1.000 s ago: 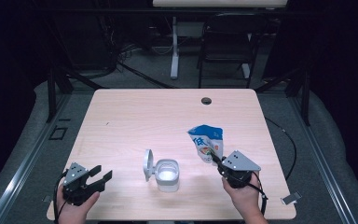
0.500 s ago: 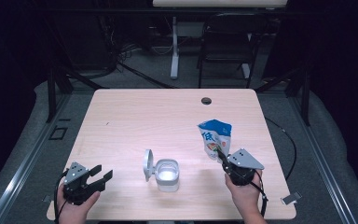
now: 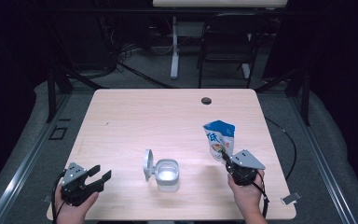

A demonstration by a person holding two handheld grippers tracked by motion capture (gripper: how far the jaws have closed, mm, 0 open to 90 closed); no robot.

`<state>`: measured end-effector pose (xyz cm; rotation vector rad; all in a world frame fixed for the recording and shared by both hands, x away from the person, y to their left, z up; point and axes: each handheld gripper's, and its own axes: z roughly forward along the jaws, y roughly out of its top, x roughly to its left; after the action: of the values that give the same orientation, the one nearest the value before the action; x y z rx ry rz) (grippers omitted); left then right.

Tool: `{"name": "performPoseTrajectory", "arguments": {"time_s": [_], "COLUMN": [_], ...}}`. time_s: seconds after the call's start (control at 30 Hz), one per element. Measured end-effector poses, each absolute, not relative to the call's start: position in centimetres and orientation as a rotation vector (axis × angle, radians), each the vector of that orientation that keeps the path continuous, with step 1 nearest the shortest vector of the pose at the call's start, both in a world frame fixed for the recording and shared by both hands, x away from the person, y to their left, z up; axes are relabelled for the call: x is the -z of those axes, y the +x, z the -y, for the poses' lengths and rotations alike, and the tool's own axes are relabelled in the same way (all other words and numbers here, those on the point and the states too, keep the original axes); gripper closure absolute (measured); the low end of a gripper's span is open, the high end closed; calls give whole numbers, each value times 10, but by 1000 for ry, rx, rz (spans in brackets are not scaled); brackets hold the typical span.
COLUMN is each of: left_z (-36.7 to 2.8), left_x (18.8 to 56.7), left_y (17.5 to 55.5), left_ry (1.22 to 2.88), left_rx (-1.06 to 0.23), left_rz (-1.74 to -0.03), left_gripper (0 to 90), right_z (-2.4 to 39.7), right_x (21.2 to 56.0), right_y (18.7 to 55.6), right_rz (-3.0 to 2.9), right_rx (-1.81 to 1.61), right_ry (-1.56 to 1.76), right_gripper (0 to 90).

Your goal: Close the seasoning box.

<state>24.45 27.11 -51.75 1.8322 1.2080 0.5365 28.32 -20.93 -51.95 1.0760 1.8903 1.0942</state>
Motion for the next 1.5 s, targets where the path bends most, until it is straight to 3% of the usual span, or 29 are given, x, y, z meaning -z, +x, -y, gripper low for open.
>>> {"name": "performPoseTrajectory", "arguments": {"time_s": [1.5], "left_z": [-271], "left_x": [513], "left_y": [255], "left_ry": [1824], "left_rx": [-552], "left_rz": [-1213], "left_gripper": [484], "right_z": [214], "right_x": [535], "right_y": [301], "right_rz": [-1899], "right_rx": [-1063], "right_ry": [1108], "right_gripper": [895]}}
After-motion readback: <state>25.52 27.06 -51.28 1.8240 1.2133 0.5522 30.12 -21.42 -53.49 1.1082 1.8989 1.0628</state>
